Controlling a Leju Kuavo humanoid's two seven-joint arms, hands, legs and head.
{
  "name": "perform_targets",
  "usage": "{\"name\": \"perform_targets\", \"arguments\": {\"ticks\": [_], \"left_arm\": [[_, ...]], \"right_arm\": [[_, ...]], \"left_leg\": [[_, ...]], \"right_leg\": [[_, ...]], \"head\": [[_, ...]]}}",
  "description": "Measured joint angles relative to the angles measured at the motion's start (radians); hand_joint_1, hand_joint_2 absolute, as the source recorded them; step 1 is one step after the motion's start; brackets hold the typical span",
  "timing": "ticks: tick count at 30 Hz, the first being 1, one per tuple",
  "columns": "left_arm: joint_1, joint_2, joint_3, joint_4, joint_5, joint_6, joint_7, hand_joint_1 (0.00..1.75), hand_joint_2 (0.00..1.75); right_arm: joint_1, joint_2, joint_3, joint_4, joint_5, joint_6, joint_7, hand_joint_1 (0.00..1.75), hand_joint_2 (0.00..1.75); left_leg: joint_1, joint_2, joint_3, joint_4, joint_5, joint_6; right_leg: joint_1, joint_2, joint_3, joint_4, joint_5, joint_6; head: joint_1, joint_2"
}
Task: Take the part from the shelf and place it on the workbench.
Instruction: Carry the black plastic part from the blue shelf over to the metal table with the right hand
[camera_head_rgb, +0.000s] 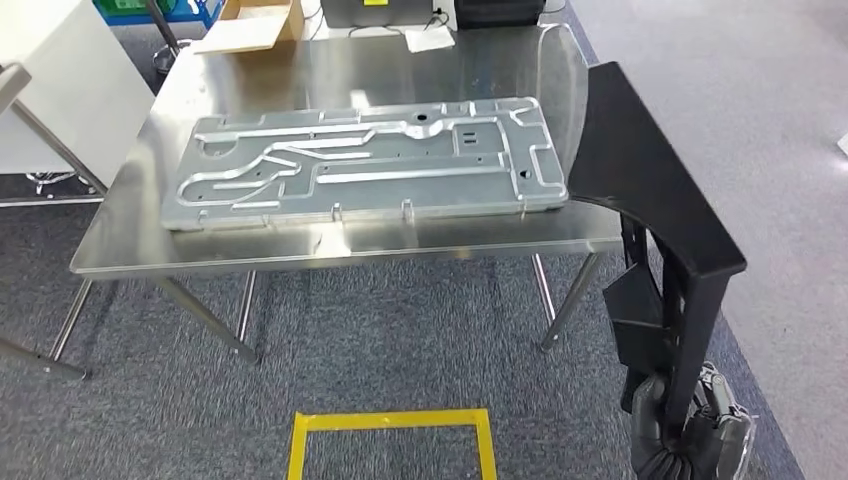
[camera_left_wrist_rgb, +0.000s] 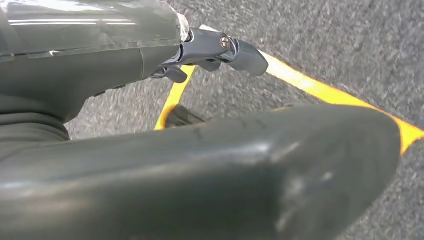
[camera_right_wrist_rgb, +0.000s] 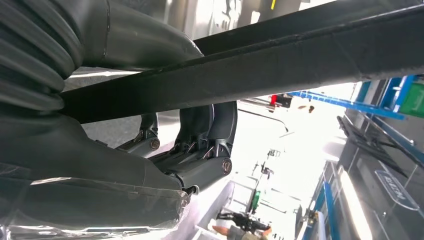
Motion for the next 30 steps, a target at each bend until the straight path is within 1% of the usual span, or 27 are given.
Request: {"name": "perform_targets", "arguments": {"ticks": [1, 2, 3, 4, 5, 6, 7, 8, 9, 10, 11, 12, 13, 14, 15, 16, 17, 18, 19, 20, 21, 22, 23, 25, 26, 27, 30], "left_arm": [[0.004, 0.0, 0.0, 0.0, 0.0, 0.0, 0.0, 0.0, 0.0], [0.008, 0.0, 0.0, 0.0, 0.0, 0.0, 0.0, 0.0, 0.0], [0.012, 0.0, 0.0, 0.0, -0.001, 0.0, 0.0, 0.0, 0.0], [0.017, 0.003, 0.0, 0.0, -0.002, 0.0, 0.001, 0.0, 0.0], [0.023, 0.005, 0.0, 0.0, -0.002, 0.0, 0.001, 0.0, 0.0], [0.028, 0.007, 0.001, 0.0, -0.003, 0.0, 0.002, 0.0, 0.0], [0.029, 0.01, 0.001, 0.001, -0.002, 0.0, 0.003, 0.0, 0.0], [0.026, 0.009, 0.001, 0.001, -0.002, 0.0, 0.004, 0.0, 0.0], [0.018, 0.009, 0.001, 0.001, 0.0, 0.0, 0.004, 0.0, 0.0], [0.009, 0.008, 0.001, 0.001, 0.001, 0.001, 0.003, 0.0, 0.0], [0.001, 0.009, 0.0, 0.001, 0.002, 0.002, 0.0, 0.0, 0.0], [-0.005, 0.009, 0.0, 0.001, 0.003, 0.004, -0.002, 0.0, 0.0], [-0.008, 0.009, 0.0, 0.001, 0.003, 0.005, -0.004, 0.0, 0.0], [-0.008, 0.009, 0.0, 0.001, 0.002, 0.006, -0.004, 0.0, 0.0], [-0.006, 0.009, 0.0, 0.001, 0.0, 0.008, -0.004, 0.0, 0.0], [-0.003, 0.009, 0.0, 0.001, 0.0, 0.008, -0.004, 0.0, 0.0], [0.0, 0.008, 0.0, 0.001, 0.001, 0.008, -0.007, 0.0, 0.0], [0.002, 0.006, 0.001, 0.001, 0.003, 0.006, -0.012, 0.0, 0.0], [0.006, 0.005, 0.001, 0.001, 0.006, 0.003, -0.018, 0.0, 0.0], [0.009, 0.004, 0.002, 0.001, 0.009, 0.0, -0.025, 0.0, 0.0], [0.011, 0.003, 0.003, 0.001, 0.01, -0.001, -0.029, 0.0, 0.0], [0.013, 0.003, 0.003, 0.001, 0.011, 0.0, -0.031, 0.0, 0.0], [0.013, 0.003, 0.004, 0.001, 0.011, 0.002, -0.032, 0.0, 0.0], [0.01, 0.003, 0.004, 0.001, 0.01, 0.003, -0.031, 0.0, 0.0], [0.007, 0.003, 0.004, 0.001, 0.011, 0.002, -0.032, 0.0, 0.0], [0.003, 0.003, 0.004, 0.001, 0.014, 0.0, -0.033, 0.0, 0.0], [-0.004, 0.001, 0.005, 0.001, 0.023, -0.002, -0.035, 0.0, 0.0]], "right_arm": [[-0.002, 0.0, -0.005, 0.003, -0.001, 0.003, 0.0, 1.75, 1.75], [-0.004, 0.0, -0.01, 0.007, -0.002, 0.005, 0.0, 1.75, 1.75], [-0.005, 0.0, -0.015, 0.011, -0.003, 0.007, 0.0, 1.75, 1.75], [-0.006, 0.0, -0.019, 0.015, -0.003, 0.009, 0.0, 1.75, 1.75], [-0.009, 0.0, -0.023, 0.021, -0.003, 0.011, -0.001, 1.75, 1.75], [-0.012, 0.0, -0.026, 0.026, -0.002, 0.015, -0.001, 1.75, 1.75], [-0.015, 0.001, -0.029, 0.03, 0.001, 0.018, -0.002, 1.75, 1.75], [-0.019, 0.002, -0.031, 0.032, 0.005, 0.021, -0.003, 1.75, 1.75], [-0.023, 0.003, -0.032, 0.032, 0.009, 0.023, -0.004, 1.75, 1.75], [-0.027, 0.004, -0.034, 0.032, 0.013, 0.025, -0.006, 1.75, 1.75], [-0.031, 0.004, -0.035, 0.032, 0.016, 0.027, -0.009, 1.75, 1.75], [-0.035, 0.004, -0.037, 0.032, 0.018, 0.029, -0.013, 1.75, 1.75], [-0.037, 0.004, -0.039, 0.033, 0.021, 0.031, -0.016, 1.75, 1.75], [-0.037, 0.004, -0.04, 0.033, 0.022, 0.033, -0.018, 1.75, 1.75], [-0.036, 0.004, -0.042, 0.034, 0.024, 0.035, -0.019, 1.75, 1.75], [-0.035, 0.004, -0.044, 0.035, 0.025, 0.037, -0.019, 1.75, 1.75], [-0.035, 0.004, -0.045, 0.035, 0.027, 0.038, -0.019, 1.75, 1.75], [-0.035, 0.004, -0.046, 0.036, 0.03, 0.039, -0.019, 1.75, 1.75], [-0.034, 0.005, -0.047, 0.038, 0.033, 0.039, -0.018, 1.75, 1.75], [-0.032, 0.005, -0.048, 0.04, 0.037, 0.039, -0.018, 1.75, 1.75], [-0.031, 0.005, -0.049, 0.044, 0.04, 0.04, -0.017, 1.75, 1.75], [-0.029, 0.005, -0.05, 0.047, 0.043, 0.041, -0.016, 1.75, 1.75], [-0.027, 0.006, -0.052, 0.049, 0.046, 0.042, -0.015, 1.75, 1.75], [-0.028, 0.01, -0.055, 0.049, 0.049, 0.042, -0.014, 1.75, 1.75], [-0.03, 0.011, -0.056, 0.049, 0.051, 0.041, -0.014, 1.75, 1.75], [-0.031, 0.012, -0.057, 0.049, 0.052, 0.042, -0.014, 1.75, 1.75], [-0.031, 0.015, -0.058, 0.049, 0.055, 0.043, -0.014, 1.75, 1.75]], "left_leg": [[-0.001, 0.0, -0.028, -0.021, -0.036, 0.003], [-0.003, 0.0, -0.048, -0.063, -0.049, 0.008], [-0.005, -0.001, -0.06, -0.126, -0.019, 0.017], [-0.01, -0.002, -0.066, -0.207, 0.071, 0.031], [-0.016, -0.005, -0.068, -0.282, 0.181, 0.043], [-0.022, -0.006, -0.068, -0.317, 0.265, 0.051], [-0.03, -0.007, -0.069, -0.327, 0.311, 0.055], [-0.036, -0.007, -0.068, -0.305, 0.296, 0.055], [-0.037, -0.005, -0.06, -0.277, 0.258, 0.057], [-0.037, -0.005, -0.045, -0.269, 0.23, 0.062], [-0.034, -0.006, -0.024, -0.268, 0.208, 0.068], [-0.029, -0.008, 0.002, -0.275, 0.191, 0.072], [-0.027, -0.009, 0.028, -0.285, 0.174, 0.075], [-0.025, -0.012, 0.056, -0.297, 0.157, 0.075], [-0.022, -0.015, 0.085, -0.309, 0.141, 0.072], [-0.019, -0.018, 0.115, -0.321, 0.127, 0.069], [-0.016, -0.02, 0.143, -0.332, 0.113, 0.066], [-0.013, -0.023, 0.169, -0.339, 0.1, 0.062], [-0.011, -0.025, 0.187, -0.344, 0.086, 0.059], [-0.009, -0.028, 0.201, -0.342, 0.071, 0.054], [-0.009, -0.03, 0.206, -0.339, 0.057, 0.048], [-0.009, -0.032, 0.209, -0.338, 0.046, 0.041], [-0.009, -0.033, 0.214, -0.335, 0.037, 0.034], [-0.008, -0.029, 0.223, -0.332, 0.026, 0.021], [-0.008, -0.024, 0.22, -0.313, 0.018, 0.017], [-0.006, -0.017, 0.205, -0.277, 0.001, 0.012], [0.0, -0.004, 0.105, -0.093, -0.08, -0.002]], "right_leg": [[0.002, 0.002, 0.048, -0.031, -0.011, 0.0], [0.005, 0.004, 0.099, -0.064, -0.024, 0.0], [0.009, 0.006, 0.15, -0.096, -0.038, 0.001], [0.011, 0.008, 0.197, -0.124, -0.055, 0.002], [0.013, 0.014, 0.24, -0.145, -0.075, 0.004], [0.013, 0.02, 0.273, -0.162, -0.097, 0.009], [0.012, 0.027, 0.305, -0.176, -0.115, 0.014], [0.011, 0.033, 0.328, -0.177, -0.121, 0.02], [0.01, 0.035, 0.335, -0.155, -0.113, 0.025], [0.01, 0.032, 0.322, -0.095, -0.096, 0.029], [0.011, 0.026, 0.277, -0.001, -0.082, 0.034], [0.012, 0.019, 0.212, 0.104, -0.083, 0.039], [0.011, 0.012, 0.135, 0.198, -0.107, 0.044], [0.01, 0.009, 0.061, 0.26, -0.148, 0.048], [0.009, 0.008, -0.006, 0.29, -0.198, 0.05], [0.007, 0.007, -0.065, 0.293, -0.238, 0.047], [0.007, 0.007, -0.116, 0.278, -0.261, 0.045], [0.007, 0.007, -0.164, 0.251, -0.254, 0.044], [0.006, 0.006, -0.209, 0.219, -0.191, 0.044], [0.006, 0.006, -0.25, 0.179, -0.077, 0.045], [0.007, 0.005, -0.279, 0.151, 0.028, 0.042], [0.009, 0.005, -0.298, 0.132, 0.118, 0.036], [0.011, 0.005, -0.304, 0.121, 0.161, 0.027], [0.012, 0.007, -0.288, 0.118, 0.15, 0.011], [0.01, 0.005, -0.275, 0.112, 0.147, 0.004], [0.008, 0.003, -0.263, 0.108, 0.144, -0.001], [0.008, -0.001, -0.24, 0.104, 0.13, -0.01]], "head": [[0.0, 0.0], [0.0, 0.0], [0.0, 0.0], [0.0, 0.0], [0.003, 0.0], [0.006, 0.0], [0.006, 0.0], [0.006, 0.0], [0.003, 0.0], [0.001, -0.001], [0.004, -0.001], [0.005, -0.002], [0.007, -0.002], [0.007, -0.002], [0.007, -0.002], [0.006, -0.002], [0.006, -0.002], [0.007, -0.002], [0.007, -0.002], [0.008, -0.002], [0.008, -0.002], [0.007, -0.002], [0.006, -0.002], [0.002, -0.002], [-0.001, -0.002], [-0.005, -0.002], [-0.012, -0.002]]}}
